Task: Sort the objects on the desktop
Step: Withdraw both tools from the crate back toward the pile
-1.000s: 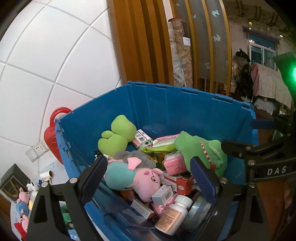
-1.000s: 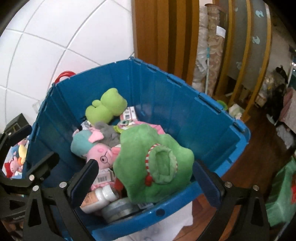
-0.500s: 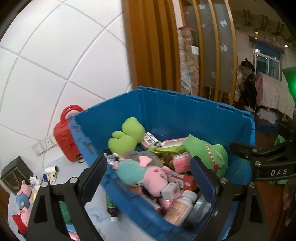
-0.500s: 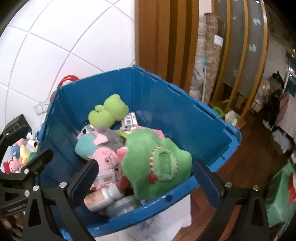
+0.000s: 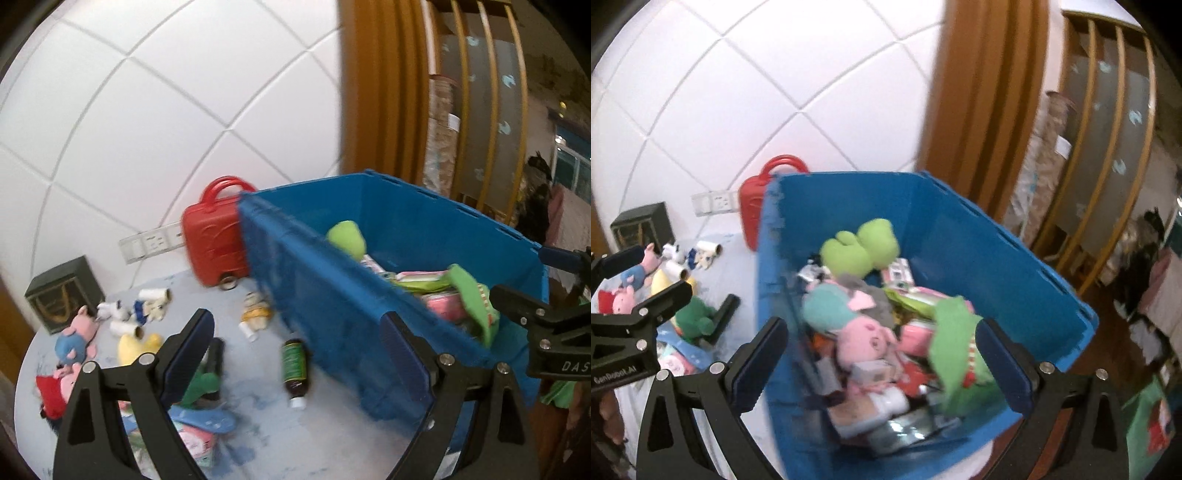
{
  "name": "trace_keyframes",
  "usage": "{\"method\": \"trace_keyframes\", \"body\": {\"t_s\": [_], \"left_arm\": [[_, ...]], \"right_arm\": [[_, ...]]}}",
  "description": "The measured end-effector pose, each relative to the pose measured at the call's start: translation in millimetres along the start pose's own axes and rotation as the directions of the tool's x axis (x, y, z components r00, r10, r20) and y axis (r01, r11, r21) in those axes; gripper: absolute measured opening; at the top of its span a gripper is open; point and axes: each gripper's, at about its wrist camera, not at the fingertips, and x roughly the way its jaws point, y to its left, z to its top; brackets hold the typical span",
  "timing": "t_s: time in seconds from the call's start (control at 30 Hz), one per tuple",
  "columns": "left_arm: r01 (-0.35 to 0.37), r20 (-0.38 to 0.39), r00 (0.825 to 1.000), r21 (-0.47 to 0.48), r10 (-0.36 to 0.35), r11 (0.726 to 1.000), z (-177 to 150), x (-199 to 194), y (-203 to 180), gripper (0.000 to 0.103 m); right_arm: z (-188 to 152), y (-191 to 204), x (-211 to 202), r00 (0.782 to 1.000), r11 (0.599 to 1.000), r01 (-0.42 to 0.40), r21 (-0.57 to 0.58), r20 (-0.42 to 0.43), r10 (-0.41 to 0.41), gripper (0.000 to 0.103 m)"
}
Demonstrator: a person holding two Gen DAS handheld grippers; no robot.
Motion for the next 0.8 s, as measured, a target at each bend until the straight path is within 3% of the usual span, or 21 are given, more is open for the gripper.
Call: {"method": "trace_keyframes", "body": {"t_s": [0.27,0.4,0.6,0.8], "left_arm": [[-0.121,-0.021,0.993,-0.08,0.12,0.989,-41,-22,92,0.092],[-0.212,-0.072,0.976,-0.099,0.205,0.972,-75,-25,141,0.092],[-0.3,-0.191,0.945,-0.175,0.267,0.938,-132,-23,203,0.092],[-0.374,-0.297,0.904,-0.199,0.308,0.906,-188,-18,240,0.092]], "right_arm": [[-4,88,-3,0.988,0.986,-0.135,-0.093,0.062,0.141,0.103],[-13,138,5,0.967,0.96,-0.234,-0.152,0.065,0.245,0.103],[-37,194,45,0.938,0.919,-0.345,-0.193,-0.047,0.343,0.103],[-69,232,88,0.899,0.884,-0.43,-0.185,-0.18,0.399,0.103]]}}
